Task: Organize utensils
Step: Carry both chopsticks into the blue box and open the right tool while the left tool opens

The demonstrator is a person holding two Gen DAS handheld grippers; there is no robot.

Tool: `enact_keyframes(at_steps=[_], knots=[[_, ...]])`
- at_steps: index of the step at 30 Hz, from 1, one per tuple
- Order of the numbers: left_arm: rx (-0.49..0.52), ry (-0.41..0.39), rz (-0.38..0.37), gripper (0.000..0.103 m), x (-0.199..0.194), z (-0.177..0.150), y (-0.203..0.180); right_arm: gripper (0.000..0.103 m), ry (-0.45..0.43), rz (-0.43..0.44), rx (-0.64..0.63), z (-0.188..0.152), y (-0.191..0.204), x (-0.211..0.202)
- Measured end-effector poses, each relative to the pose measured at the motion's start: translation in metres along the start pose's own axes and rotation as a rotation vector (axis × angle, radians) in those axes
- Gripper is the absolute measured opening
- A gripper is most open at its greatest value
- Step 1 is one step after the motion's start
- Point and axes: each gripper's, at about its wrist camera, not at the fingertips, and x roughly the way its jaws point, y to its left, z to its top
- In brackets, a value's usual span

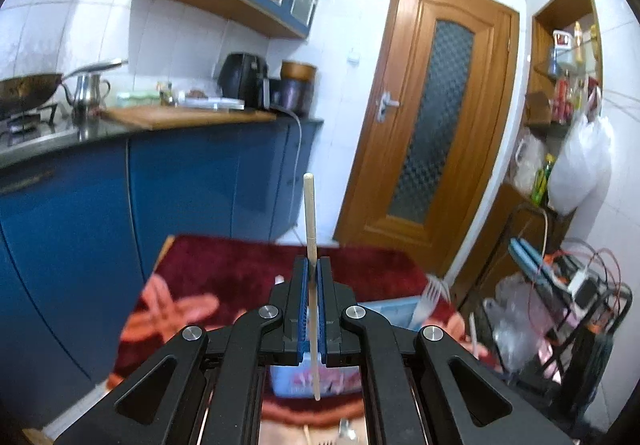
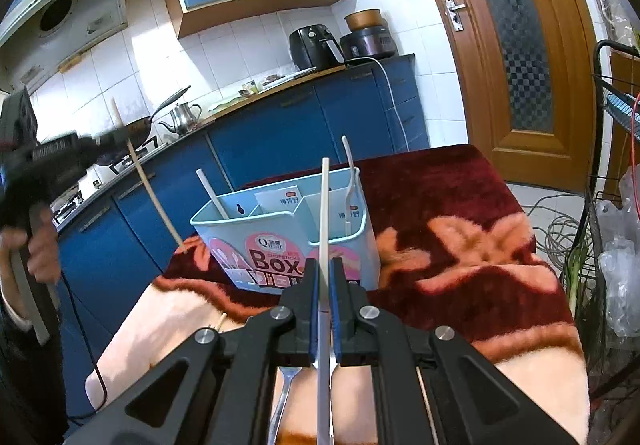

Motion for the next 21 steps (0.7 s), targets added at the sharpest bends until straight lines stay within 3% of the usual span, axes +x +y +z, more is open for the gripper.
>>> enact_keyframes(at_steps=[9, 13, 21], knots=[[0.041, -0.082, 0.063, 0.004, 0.014, 0.025, -0.003, 0.007, -0.016, 0.001, 0.02, 0.004, -0.007, 0.001], [0.082, -0.081, 0.101, 0.004, 0.034, 0.015, -0.001, 0.007, -0.029, 0.002, 0.012, 0.008, -0.005, 0.0], [0.037, -0.018, 0.079, 0.004, 0.06, -0.014, 0.013, 0.007, -0.074, -0.025, -0.034, 0.024, 0.006, 0.001]])
